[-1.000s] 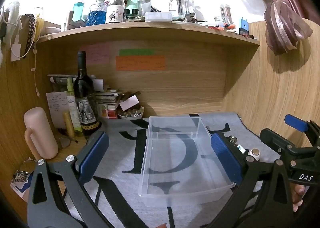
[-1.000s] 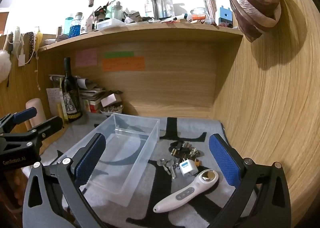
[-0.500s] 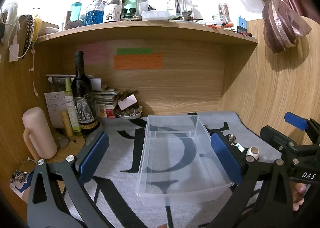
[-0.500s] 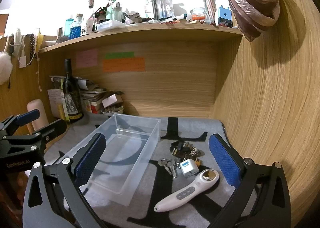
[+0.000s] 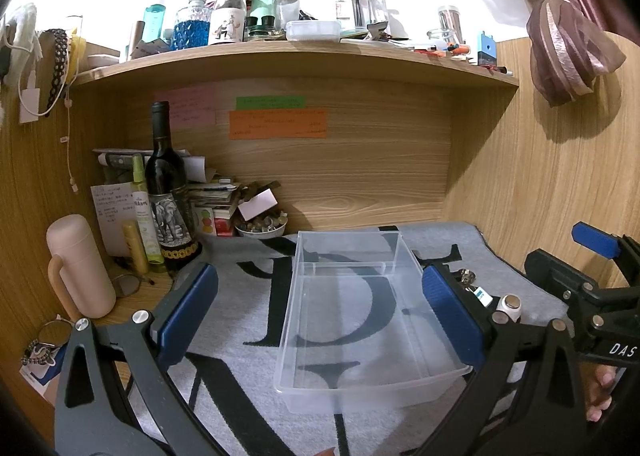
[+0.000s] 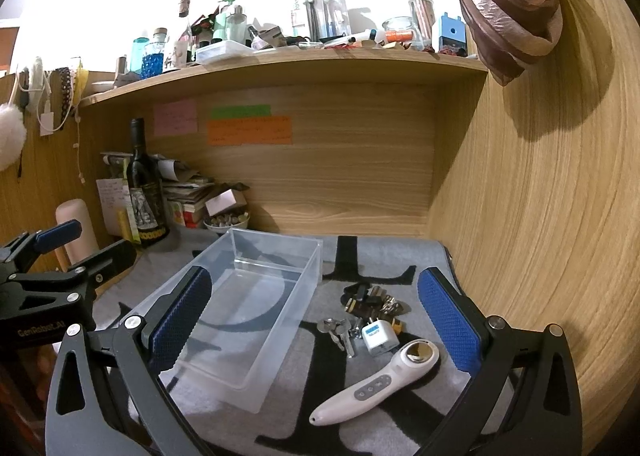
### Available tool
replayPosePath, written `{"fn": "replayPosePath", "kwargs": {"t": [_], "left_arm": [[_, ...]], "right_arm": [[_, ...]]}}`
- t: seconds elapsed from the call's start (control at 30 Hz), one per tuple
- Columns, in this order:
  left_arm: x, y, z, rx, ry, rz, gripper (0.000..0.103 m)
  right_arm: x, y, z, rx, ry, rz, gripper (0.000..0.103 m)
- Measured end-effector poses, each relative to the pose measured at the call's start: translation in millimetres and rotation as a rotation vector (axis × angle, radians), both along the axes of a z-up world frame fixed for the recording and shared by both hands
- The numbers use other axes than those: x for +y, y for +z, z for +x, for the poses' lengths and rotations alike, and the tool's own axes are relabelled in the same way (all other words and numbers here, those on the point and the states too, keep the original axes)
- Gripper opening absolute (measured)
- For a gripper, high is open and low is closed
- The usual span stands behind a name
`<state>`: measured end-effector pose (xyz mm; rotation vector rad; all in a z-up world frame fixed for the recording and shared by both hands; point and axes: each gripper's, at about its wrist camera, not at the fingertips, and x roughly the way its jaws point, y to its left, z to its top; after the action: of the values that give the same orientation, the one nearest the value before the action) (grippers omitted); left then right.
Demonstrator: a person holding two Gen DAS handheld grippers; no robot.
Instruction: Organize rigid objects
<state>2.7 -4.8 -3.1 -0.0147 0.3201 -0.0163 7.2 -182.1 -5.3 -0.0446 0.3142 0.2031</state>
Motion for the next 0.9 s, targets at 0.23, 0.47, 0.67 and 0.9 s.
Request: {"fn": "replayPosePath", "kwargs": {"t": [0.23,0.47,0.67,0.9], "left_arm": [[3.3,-0.3,0.2,0.000,0.005,-0.004,0.103],[5.3,-0.9,0.4,-0.001,0.007,-0.003,0.103],[7.7,-1.7,0.8,0.000,0.009,-0.004,0.103],[7.6,-1.8,0.9,-0.002,0.009,-0.003,0.103]], "right_arm": [[0.0,-0.3,-0.2,0.001,0.002,0.000,0.103],[2.6,0.4,1.4,0.000,0.006,-0.003,0.103],[1.9,-0.5,1.1,-0.001,0.006,-0.002,0.103],[1.7,-0.9,1.4,-0.001,0.007,-0.001,0.103]]}}
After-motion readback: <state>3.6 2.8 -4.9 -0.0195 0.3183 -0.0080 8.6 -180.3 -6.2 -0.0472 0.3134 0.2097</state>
